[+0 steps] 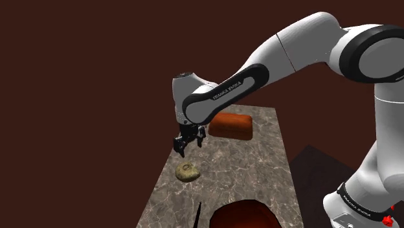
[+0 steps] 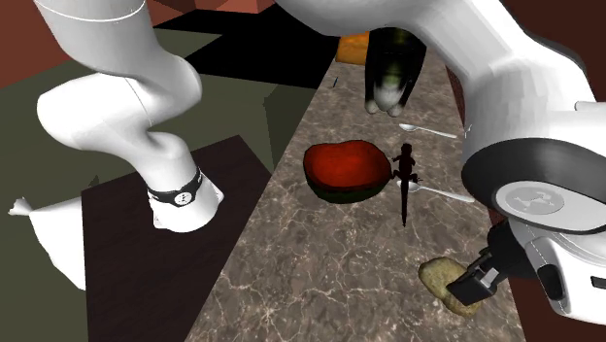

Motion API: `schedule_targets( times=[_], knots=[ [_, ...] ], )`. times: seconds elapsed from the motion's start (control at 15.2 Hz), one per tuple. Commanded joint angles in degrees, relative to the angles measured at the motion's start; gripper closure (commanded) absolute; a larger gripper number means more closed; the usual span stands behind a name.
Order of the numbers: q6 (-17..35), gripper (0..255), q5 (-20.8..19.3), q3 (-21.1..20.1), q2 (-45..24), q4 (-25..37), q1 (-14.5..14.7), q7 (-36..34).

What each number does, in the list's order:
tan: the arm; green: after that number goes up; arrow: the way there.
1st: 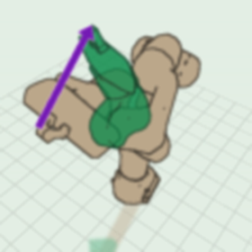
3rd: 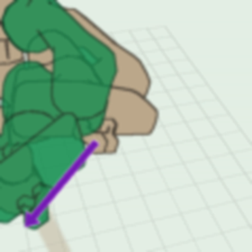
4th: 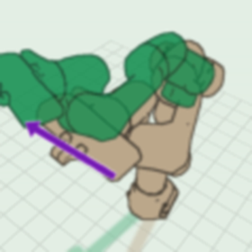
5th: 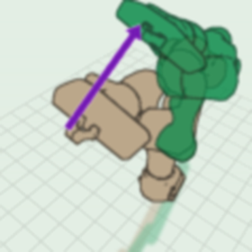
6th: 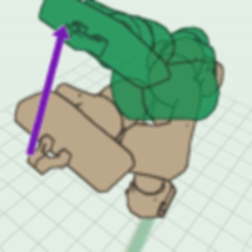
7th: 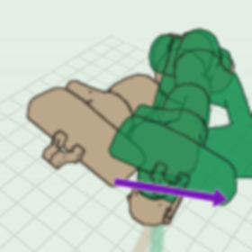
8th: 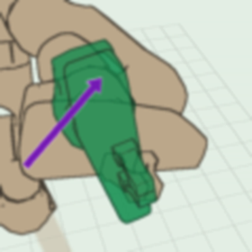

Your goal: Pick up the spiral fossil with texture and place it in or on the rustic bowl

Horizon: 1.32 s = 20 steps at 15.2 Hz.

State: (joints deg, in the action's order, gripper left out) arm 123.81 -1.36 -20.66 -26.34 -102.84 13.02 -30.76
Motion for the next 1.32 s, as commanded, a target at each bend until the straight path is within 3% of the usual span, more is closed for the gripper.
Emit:
schedule_targets(
  times=[0.0,0.4,0.92,0.99,1.25],
  knots=[
    [1.2,0,-0.6,0.3,-1.8,0.7,0.6,-0.6],
    [4.6,0,-1.4,0.7,-4.0,-0.6,1.2,-1.0],
    [4.6,0,-1.4,0.7,-4.1,-0.6,1.2,-1.0],
    [4.6,255,-1.4,0.7,-4.1,-0.6,1.2,-1.0],
    [4.6,255,-1.4,0.7,-4.1,-0.6,1.2,-1.0]
  ],
)
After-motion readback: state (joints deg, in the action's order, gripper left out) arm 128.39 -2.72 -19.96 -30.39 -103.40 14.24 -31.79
